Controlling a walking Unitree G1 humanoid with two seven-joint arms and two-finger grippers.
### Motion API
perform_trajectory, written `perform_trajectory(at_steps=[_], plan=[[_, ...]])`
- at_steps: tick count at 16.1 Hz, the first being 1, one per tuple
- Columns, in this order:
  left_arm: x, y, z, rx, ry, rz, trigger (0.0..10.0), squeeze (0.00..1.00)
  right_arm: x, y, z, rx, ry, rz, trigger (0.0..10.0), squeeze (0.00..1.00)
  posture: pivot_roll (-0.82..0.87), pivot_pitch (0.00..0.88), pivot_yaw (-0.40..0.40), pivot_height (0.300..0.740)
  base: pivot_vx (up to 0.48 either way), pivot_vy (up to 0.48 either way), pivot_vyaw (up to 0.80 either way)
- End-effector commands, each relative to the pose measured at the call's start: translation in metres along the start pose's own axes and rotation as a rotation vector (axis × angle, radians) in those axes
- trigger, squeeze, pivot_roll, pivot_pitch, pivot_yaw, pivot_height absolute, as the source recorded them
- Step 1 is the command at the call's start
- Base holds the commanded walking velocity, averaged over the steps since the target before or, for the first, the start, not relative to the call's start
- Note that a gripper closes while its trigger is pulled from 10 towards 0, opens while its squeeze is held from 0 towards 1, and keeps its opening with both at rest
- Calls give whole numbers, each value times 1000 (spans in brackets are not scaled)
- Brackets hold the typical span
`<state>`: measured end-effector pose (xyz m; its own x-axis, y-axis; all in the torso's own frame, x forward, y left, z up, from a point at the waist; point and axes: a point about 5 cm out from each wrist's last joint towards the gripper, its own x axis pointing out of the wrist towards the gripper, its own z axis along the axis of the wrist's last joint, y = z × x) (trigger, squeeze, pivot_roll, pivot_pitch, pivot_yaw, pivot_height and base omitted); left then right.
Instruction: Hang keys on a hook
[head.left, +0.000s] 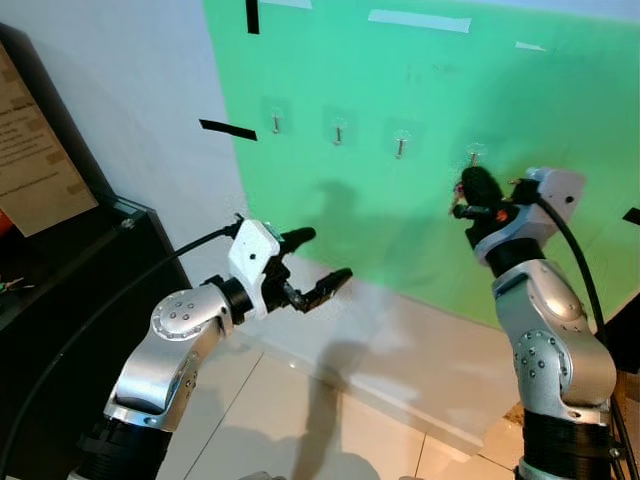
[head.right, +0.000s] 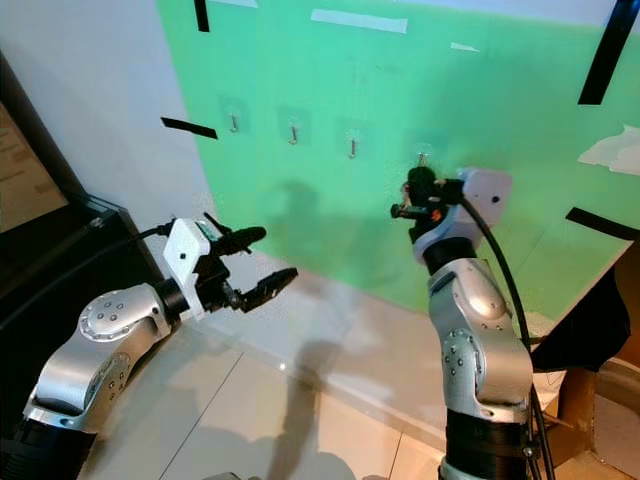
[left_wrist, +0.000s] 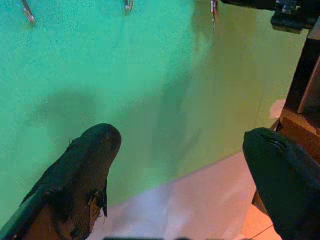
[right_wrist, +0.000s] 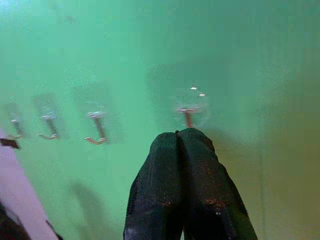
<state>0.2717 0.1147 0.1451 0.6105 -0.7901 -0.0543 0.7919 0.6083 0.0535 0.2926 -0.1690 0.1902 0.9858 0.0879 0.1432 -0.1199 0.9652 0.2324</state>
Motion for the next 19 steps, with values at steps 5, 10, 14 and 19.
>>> perform_trajectory(at_steps=[5,10,14,19], plan=[[0,-1,5,9,-5,-38,10000,0,6,-4,7,20,-45,-37,10000,0,-108,0,55,740,0,0,0],[-1,-1,5,11,-3,-41,10000,0,7,-14,7,26,-46,-93,10000,0,-105,0,54,740,0,0,0],[-1,-2,5,9,-1,-45,10000,0,5,-19,0,90,2,-118,10000,0,-107,0,59,740,0,0,0],[-1,-2,4,5,6,-56,10000,0,4,-29,-10,245,80,-203,10000,0,-109,0,65,740,0,0,0]])
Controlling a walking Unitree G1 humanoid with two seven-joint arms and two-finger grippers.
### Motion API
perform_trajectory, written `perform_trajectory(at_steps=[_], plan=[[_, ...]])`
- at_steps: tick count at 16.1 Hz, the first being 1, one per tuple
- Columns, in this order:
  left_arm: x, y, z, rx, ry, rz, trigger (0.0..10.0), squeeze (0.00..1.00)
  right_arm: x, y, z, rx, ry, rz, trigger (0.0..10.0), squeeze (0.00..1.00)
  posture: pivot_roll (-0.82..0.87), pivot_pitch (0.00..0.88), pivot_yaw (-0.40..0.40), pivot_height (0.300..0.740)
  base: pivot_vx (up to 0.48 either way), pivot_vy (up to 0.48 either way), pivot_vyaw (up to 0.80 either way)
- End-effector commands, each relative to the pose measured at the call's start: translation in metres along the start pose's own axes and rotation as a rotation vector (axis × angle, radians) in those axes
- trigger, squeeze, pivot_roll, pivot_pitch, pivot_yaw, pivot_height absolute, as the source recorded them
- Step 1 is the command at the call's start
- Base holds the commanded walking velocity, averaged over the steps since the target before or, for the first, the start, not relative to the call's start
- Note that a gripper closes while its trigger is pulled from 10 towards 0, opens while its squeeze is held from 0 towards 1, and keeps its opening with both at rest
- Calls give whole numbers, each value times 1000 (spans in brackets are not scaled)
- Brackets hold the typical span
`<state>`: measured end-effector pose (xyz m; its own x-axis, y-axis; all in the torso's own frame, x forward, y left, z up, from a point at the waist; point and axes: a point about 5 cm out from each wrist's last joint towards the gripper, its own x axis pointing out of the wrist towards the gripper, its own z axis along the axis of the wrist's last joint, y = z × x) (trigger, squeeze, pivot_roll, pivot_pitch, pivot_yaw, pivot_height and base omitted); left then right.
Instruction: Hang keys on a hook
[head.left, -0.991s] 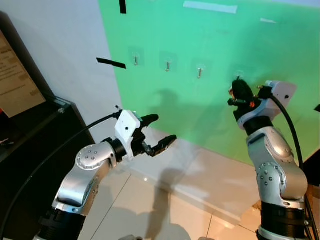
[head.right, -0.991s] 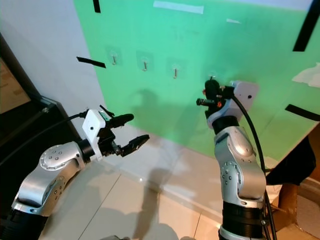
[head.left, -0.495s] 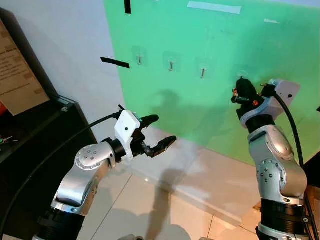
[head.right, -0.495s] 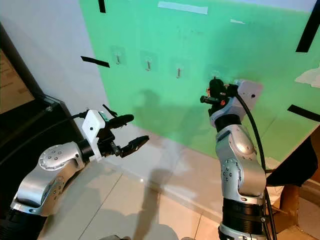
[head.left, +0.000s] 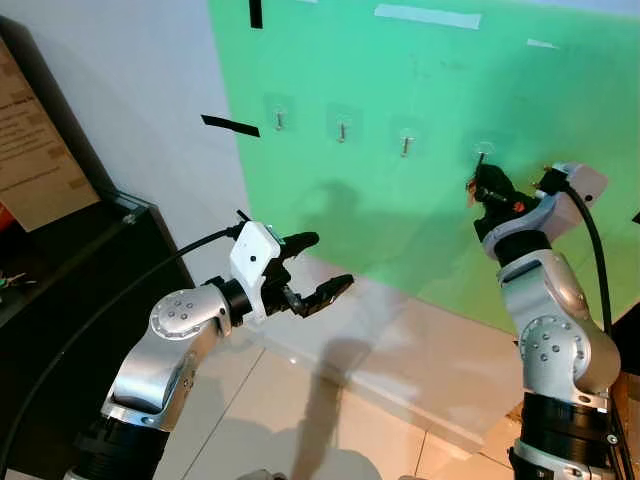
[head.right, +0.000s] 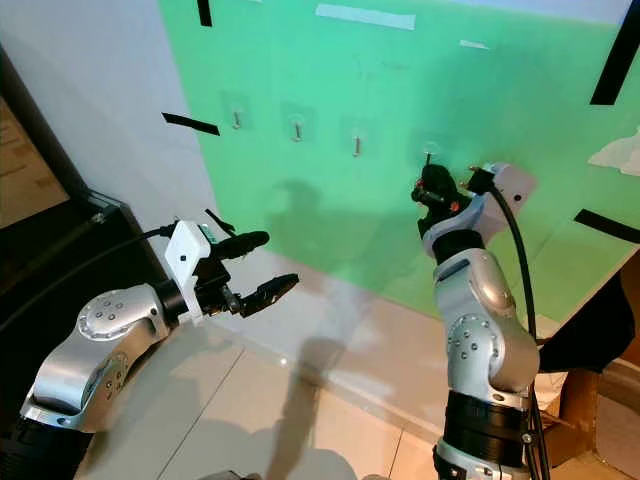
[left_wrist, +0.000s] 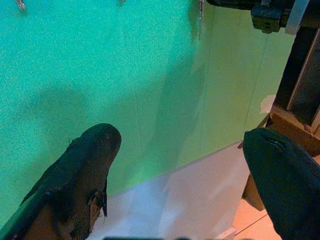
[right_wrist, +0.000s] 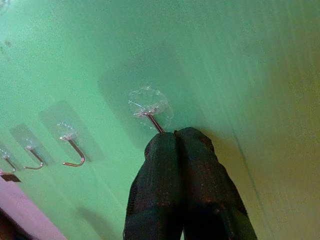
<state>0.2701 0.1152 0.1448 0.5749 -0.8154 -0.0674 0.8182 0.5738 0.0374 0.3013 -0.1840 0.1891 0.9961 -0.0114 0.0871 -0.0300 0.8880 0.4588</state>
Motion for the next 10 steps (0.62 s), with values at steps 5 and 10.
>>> perform_trajectory(at_steps=[5,10], plan=[[0,-1,4,16,2,-18,10000,0,1,-16,-1,52,48,-102,10000,0,-108,0,68,740,0,0,0],[2,-1,6,16,5,-27,10000,0,-3,-14,-4,-98,80,-87,10000,0,-114,0,74,740,0,0,0]])
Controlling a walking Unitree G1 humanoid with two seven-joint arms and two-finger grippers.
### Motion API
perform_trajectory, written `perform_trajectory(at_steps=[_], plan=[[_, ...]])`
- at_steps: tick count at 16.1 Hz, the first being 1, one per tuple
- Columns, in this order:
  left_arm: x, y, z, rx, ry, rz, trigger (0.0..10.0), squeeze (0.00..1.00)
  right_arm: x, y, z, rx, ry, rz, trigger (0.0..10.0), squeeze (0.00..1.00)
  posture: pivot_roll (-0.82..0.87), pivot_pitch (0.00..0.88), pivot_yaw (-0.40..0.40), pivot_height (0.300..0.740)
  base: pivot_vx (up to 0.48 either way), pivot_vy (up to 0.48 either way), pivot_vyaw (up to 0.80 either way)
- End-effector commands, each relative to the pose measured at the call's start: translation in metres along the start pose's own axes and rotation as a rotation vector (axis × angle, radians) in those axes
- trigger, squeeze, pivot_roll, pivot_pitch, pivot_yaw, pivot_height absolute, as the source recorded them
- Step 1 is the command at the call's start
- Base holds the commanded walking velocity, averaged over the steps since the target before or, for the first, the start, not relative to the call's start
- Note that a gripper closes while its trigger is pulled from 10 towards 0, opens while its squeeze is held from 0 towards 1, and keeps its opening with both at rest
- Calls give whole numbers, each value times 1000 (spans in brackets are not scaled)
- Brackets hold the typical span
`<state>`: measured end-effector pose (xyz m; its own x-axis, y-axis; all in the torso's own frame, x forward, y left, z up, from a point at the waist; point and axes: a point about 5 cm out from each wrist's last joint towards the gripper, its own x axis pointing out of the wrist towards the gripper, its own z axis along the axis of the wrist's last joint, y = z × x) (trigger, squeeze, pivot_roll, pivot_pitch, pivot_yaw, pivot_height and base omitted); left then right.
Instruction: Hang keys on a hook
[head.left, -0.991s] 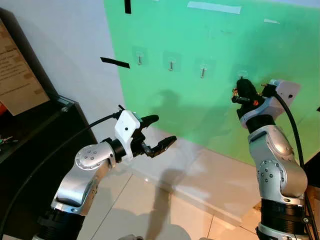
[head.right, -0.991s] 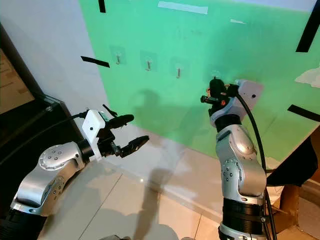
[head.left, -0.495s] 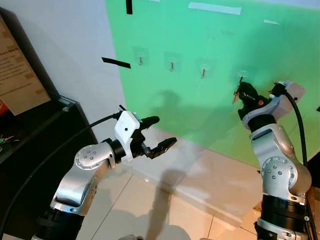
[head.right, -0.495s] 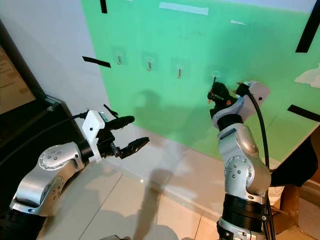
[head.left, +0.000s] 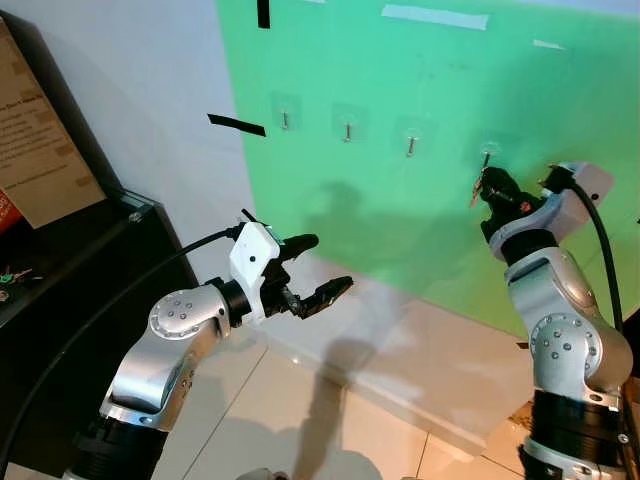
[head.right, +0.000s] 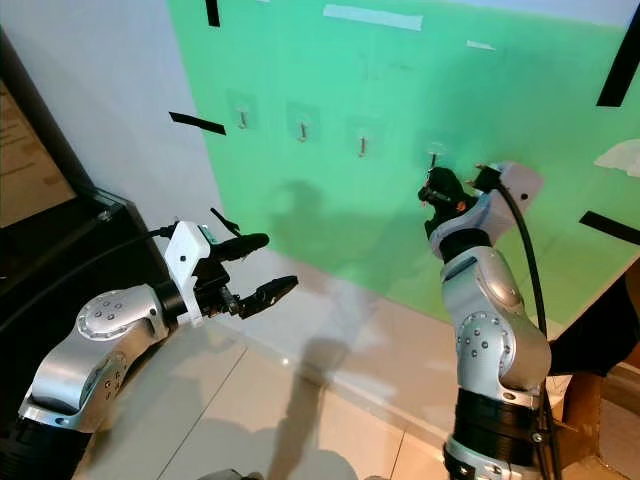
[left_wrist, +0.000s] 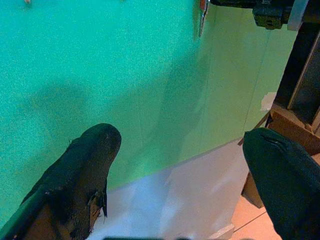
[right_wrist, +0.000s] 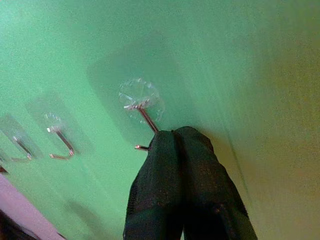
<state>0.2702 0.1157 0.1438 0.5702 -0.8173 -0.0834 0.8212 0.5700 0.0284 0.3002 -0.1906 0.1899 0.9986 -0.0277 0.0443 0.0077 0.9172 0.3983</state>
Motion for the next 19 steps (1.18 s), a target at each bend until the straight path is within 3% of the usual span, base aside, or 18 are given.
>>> perform_trajectory(at_steps=[1,3,15,16,19], plan=[[2,-1,8,26,-10,-23,10000,0,-2,-8,-10,-57,57,-49,10000,0,-114,0,74,740,0,0,0],[3,-1,9,26,-11,-24,10000,0,-6,-10,-14,-95,80,-55,10000,0,-114,0,73,740,0,0,0],[7,-5,11,21,-15,-21,10000,0,-20,-13,-25,-70,107,-53,10000,0,-115,0,64,740,0,0,0],[7,-5,11,21,-15,-20,10000,0,-20,-13,-24,-60,96,-52,10000,1000,-115,0,63,740,0,0,0],[5,0,10,18,-16,-13,10000,0,-21,-11,-21,-39,74,-30,10000,1000,-115,0,61,740,0,0,0]])
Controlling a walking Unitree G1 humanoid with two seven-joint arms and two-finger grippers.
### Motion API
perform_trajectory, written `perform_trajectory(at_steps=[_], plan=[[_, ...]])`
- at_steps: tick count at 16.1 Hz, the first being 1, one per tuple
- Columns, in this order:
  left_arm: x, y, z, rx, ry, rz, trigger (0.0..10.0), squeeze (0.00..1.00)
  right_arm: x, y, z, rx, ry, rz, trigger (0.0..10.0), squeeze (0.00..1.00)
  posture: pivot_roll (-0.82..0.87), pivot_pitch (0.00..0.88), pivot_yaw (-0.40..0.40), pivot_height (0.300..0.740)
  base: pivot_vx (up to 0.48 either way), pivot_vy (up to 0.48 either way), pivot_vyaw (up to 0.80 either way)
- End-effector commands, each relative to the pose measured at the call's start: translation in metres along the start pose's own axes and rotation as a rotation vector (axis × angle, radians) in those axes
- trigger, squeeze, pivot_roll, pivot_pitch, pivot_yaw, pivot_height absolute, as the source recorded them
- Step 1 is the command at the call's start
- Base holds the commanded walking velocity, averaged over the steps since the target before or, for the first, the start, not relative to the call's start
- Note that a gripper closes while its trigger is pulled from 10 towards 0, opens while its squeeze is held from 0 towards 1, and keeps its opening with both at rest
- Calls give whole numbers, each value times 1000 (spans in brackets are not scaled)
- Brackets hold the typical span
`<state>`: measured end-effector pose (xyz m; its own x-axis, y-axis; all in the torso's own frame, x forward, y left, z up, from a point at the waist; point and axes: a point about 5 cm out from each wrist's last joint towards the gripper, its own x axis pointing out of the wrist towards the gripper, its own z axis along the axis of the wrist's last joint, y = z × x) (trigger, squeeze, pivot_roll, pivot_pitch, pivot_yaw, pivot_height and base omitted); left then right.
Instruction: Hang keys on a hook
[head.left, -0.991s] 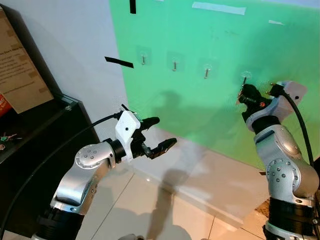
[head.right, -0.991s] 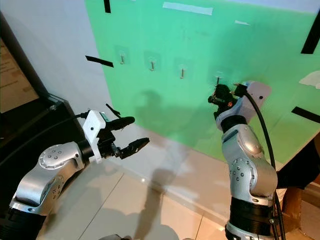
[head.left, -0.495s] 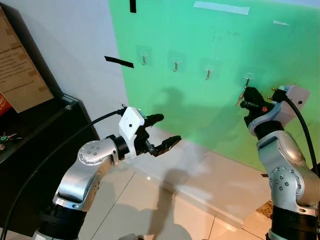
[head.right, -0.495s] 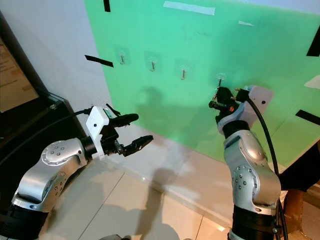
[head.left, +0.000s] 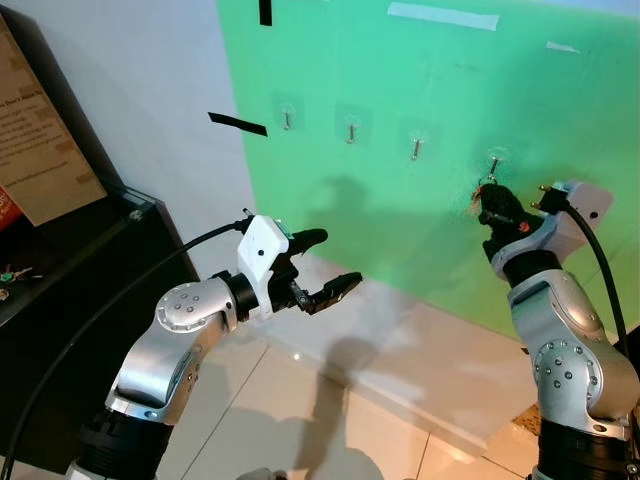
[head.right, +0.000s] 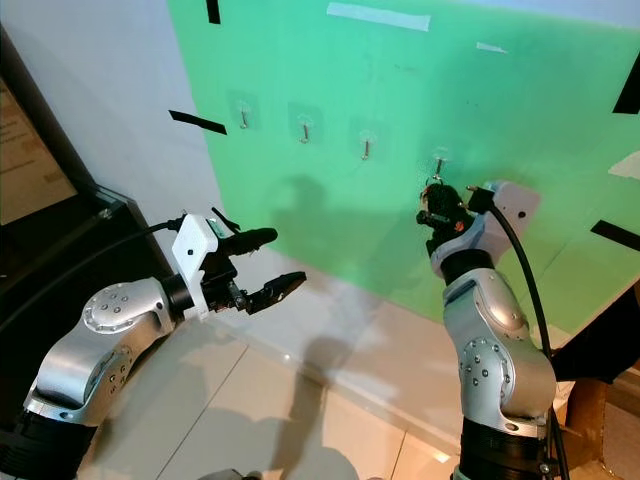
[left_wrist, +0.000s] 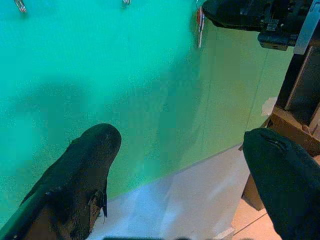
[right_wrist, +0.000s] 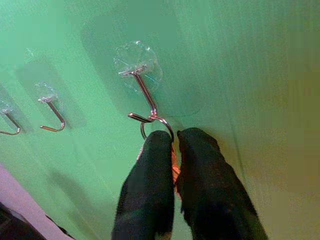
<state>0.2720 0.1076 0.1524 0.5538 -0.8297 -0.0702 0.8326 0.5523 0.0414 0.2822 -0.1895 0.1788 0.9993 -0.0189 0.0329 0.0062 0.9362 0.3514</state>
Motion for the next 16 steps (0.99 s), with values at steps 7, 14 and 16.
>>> perform_trajectory(at_steps=[7,14,16], plan=[[-5,2,-1,0,-29,43,10000,0,-14,-6,-21,-129,77,79,10000,1000,-114,0,61,740,0,0,58],[-24,27,-17,86,61,410,10000,0,-23,3,-52,-243,194,153,10000,1000,-104,0,67,740,0,0,800],[-28,32,-23,117,86,504,10000,0,-23,5,-56,-258,199,169,10000,1000,-98,0,62,740,0,0,800]])
